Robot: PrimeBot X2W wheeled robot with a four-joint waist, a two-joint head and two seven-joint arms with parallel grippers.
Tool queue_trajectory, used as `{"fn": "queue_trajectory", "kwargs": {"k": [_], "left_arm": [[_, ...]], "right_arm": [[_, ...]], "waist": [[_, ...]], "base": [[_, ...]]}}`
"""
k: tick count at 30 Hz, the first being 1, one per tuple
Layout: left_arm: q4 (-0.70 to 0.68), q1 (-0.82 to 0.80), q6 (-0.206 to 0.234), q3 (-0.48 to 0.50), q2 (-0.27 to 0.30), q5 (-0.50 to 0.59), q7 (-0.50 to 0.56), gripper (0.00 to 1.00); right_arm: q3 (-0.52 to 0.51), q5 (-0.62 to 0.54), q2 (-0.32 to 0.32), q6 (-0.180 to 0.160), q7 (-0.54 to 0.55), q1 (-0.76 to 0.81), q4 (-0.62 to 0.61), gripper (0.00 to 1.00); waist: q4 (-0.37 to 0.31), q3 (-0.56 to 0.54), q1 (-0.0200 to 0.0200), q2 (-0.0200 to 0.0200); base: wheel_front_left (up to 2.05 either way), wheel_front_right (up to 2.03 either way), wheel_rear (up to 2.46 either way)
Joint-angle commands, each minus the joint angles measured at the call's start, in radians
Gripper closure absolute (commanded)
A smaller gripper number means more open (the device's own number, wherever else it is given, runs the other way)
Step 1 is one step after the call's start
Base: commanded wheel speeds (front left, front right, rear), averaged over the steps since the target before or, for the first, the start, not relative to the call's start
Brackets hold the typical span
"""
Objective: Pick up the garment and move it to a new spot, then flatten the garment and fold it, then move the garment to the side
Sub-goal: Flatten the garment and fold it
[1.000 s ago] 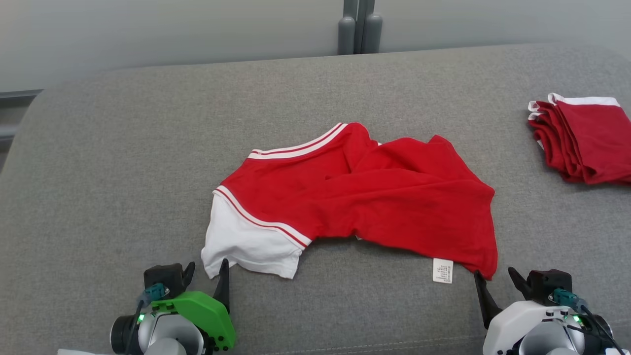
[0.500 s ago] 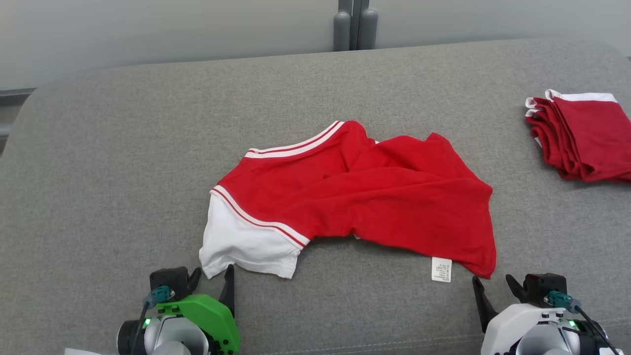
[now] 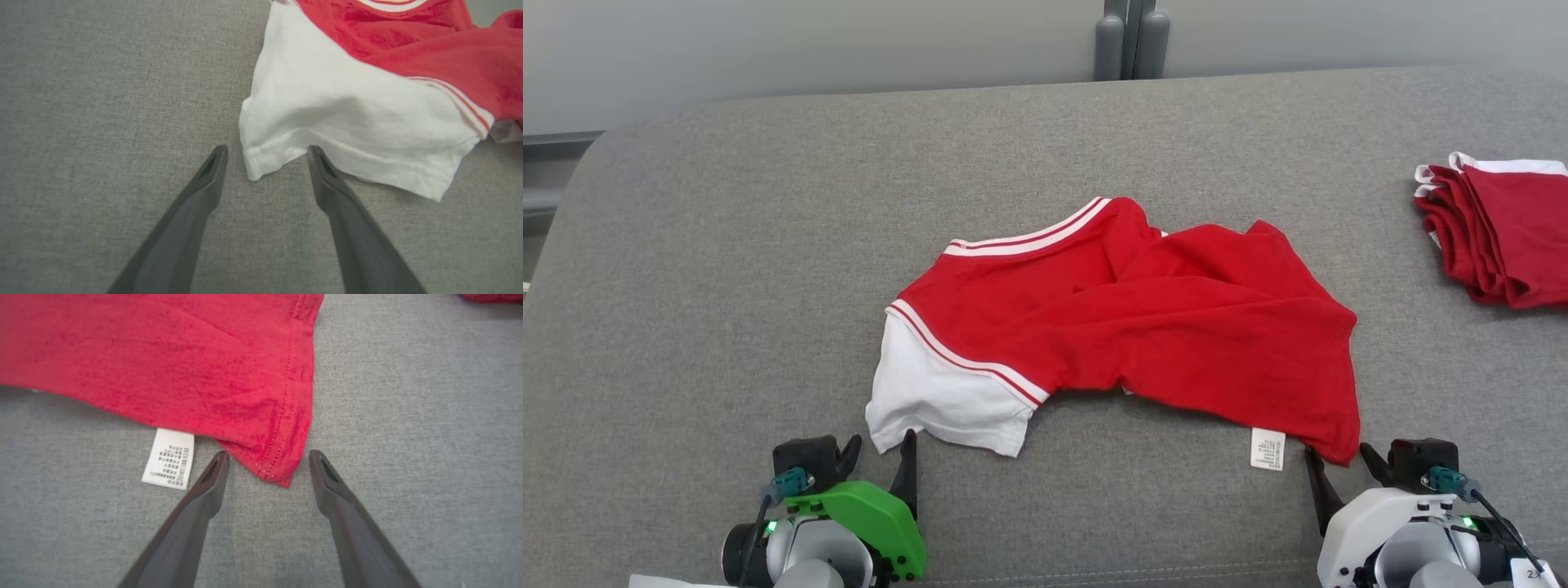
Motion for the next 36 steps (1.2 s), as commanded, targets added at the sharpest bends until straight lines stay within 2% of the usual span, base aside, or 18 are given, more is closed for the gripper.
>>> {"fn": "queue_trajectory", "kwargs": {"k": [1,3,4,5,6,9,10,11,12,13,14,15,16,17,21,28,36], "left_arm": [[-0.009,-0.006,0.004,-0.003,0.004,-0.008,0.007,0.0],[-0.015,-0.006,0.003,-0.006,0.004,-0.014,0.016,0.0],[-0.018,-0.006,0.004,-0.007,0.004,-0.015,0.02,0.11],[-0.022,-0.005,0.005,-0.008,0.003,-0.017,0.023,0.15],[-0.023,-0.006,0.006,-0.01,0.003,-0.019,0.025,0.24],[-0.023,-0.011,0.008,-0.013,0.004,-0.017,0.03,0.27],[-0.022,-0.015,0.01,-0.014,0.004,-0.017,0.031,0.31],[-0.02,-0.019,0.01,-0.016,0.004,-0.017,0.031,0.39],[-0.019,-0.023,0.01,-0.017,0.004,-0.018,0.031,0.62],[-0.017,-0.028,0.01,-0.018,0.004,-0.018,0.031,0.97],[-0.017,-0.033,0.011,-0.02,0.004,-0.018,0.029,1.0],[-0.017,-0.037,0.012,-0.022,0.003,-0.019,0.025,1.0],[-0.017,-0.041,0.012,-0.023,0.003,-0.021,0.023,1.0],[-0.018,-0.044,0.012,-0.024,0.003,-0.023,0.018,1.0],[-0.023,-0.042,0.002,-0.019,0.001,-0.039,-0.001,1.0],[-0.076,-0.012,-0.02,0.024,-0.003,-0.15,-0.049,1.0],[-0.211,-0.027,-0.01,0.05,-0.004,-0.219,-0.082,1.0]], "right_arm": [[-0.003,-0.01,-0.002,-0.001,0.002,-0.014,0.006,0.0],[-0.009,-0.018,-0.002,-0.001,0.005,-0.019,0.012,0.0],[-0.011,-0.019,-0.002,-0.001,0.008,-0.021,0.015,0.0],[-0.012,-0.018,-0.002,-0.001,0.01,-0.025,0.018,0.0],[-0.013,-0.02,-0.002,-0.001,0.012,-0.029,0.021,0.0],[-0.016,-0.024,-0.002,-0.001,0.011,-0.038,0.03,0.0],[-0.017,-0.025,-0.002,-0.001,0.009,-0.04,0.033,0.0],[-0.017,-0.024,-0.002,-0.001,0.009,-0.043,0.036,0.0],[-0.016,-0.023,-0.002,-0.001,0.011,-0.047,0.039,0.0],[-0.014,-0.022,-0.002,-0.001,0.012,-0.051,0.042,0.13],[-0.013,-0.022,-0.002,-0.001,0.012,-0.054,0.044,0.55],[-0.012,-0.022,-0.002,-0.001,0.012,-0.054,0.046,0.8],[-0.012,-0.021,-0.002,-0.001,0.01,-0.054,0.047,0.98],[-0.012,-0.022,-0.002,-0.001,0.011,-0.054,0.05,1.0],[-0.011,-0.017,-0.002,-0.001,0.002,-0.055,0.051,1.0],[-0.002,0.003,-0.003,-0.001,-0.034,-0.036,0.006,1.0],[0.007,-0.006,-0.002,-0.001,-0.011,-0.053,-0.11,1.0]], "waist": [[0.006,0.006,0.0,0.0],[0.009,0.01,0.0,0.0],[0.011,0.012,0.0,0.0],[0.012,0.014,0.0,0.0],[0.012,0.016,0.0,0.0],[0.014,0.023,0.0,0.0],[0.015,0.027,0.0,0.0],[0.016,0.029,0.0,0.0],[0.017,0.033,0.0,0.0],[0.018,0.036,0.0,0.0],[0.019,0.038,0.0,0.0],[0.02,0.041,0.0,0.0],[0.021,0.043,0.0,0.0],[0.021,0.044,0.0,0.0],[0.022,0.041,0.0,0.0],[0.02,0.006,0.0,0.0],[0.012,-0.023,0.0,0.0]], "base": [[0.0,0.0,0.0],[0.0,0.0,0.0],[0.0,0.0,0.0],[0.0,0.0,0.0],[0.0,0.0,0.0],[0.0,0.0,0.0],[0.0,0.0,0.0],[0.0,0.0,0.0],[0.0,0.0,0.0],[0.0,0.0,0.0],[0.0,0.0,0.0],[0.0,0.0,0.0],[0.0,0.0,0.0],[0.0,0.0,0.0],[0.0,0.0,0.0],[0.0,0.0,0.0],[0.0,0.0,0.0]]}}
